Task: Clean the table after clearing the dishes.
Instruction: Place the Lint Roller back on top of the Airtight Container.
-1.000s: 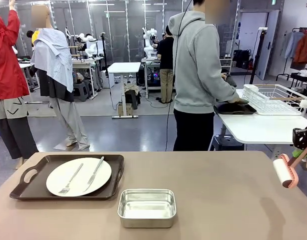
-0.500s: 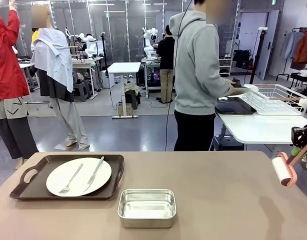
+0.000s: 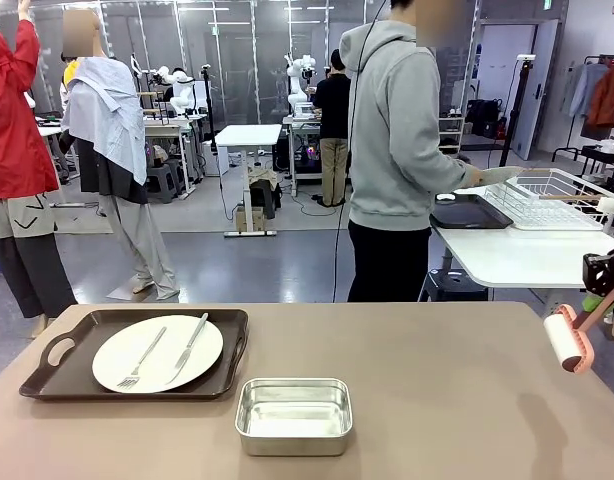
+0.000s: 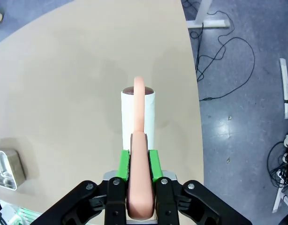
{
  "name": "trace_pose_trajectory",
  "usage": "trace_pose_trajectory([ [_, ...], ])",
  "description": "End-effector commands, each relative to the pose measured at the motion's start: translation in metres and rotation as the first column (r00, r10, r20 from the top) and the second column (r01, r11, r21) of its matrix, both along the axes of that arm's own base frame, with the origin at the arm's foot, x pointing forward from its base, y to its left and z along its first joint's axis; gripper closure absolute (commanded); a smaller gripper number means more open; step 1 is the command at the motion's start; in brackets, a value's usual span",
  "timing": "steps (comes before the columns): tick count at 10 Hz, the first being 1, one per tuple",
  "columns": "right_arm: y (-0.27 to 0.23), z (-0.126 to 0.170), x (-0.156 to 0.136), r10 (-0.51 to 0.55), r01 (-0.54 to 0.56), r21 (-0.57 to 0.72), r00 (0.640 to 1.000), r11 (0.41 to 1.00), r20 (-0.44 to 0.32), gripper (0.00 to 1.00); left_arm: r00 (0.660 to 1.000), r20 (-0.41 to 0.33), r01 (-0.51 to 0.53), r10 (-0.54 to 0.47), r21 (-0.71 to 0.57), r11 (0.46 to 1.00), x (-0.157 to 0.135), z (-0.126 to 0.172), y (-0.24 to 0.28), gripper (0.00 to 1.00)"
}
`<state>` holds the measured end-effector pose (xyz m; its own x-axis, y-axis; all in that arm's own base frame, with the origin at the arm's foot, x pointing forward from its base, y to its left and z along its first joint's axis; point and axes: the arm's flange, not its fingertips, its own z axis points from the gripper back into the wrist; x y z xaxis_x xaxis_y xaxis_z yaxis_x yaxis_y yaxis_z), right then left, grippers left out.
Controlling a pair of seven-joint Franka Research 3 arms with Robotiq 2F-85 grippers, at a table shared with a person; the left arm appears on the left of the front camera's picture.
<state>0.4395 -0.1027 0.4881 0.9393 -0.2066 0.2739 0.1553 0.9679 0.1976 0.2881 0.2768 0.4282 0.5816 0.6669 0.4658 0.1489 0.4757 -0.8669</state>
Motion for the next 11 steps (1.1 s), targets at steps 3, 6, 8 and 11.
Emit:
trace_pose_trajectory([
  [3, 0.074, 0.055, 0.022, 0.372, -0.335, -0.237, 0.919, 0.912, 0.132, 0.79, 1.000, 0.015, 0.002, -0.002, -0.009, 1.000, -0.001, 0.002, 0.003, 0.00],
  [6, 0.230, 0.098, 0.039, 0.866, -0.755, -0.492, 0.500, 0.432, -0.006, 0.79, 1.000, 0.015, 0.002, -0.002, -0.009, 1.000, -0.001, 0.002, 0.003, 0.00],
  [8, 0.326, 0.094, 0.030, 0.981, -0.878, -0.472, 0.151, 0.077, -0.123, 0.79, 1.000, 0.015, 0.002, -0.002, -0.009, 1.000, -0.001, 0.002, 0.003, 0.00],
  [11, 0.434, 0.069, -0.025, 0.962, -0.891, -0.368, -0.217, -0.265, -0.166, 0.79, 1.000, 0.015, 0.002, -0.002, -0.009, 1.000, -0.001, 0.002, 0.003, 0.00],
])
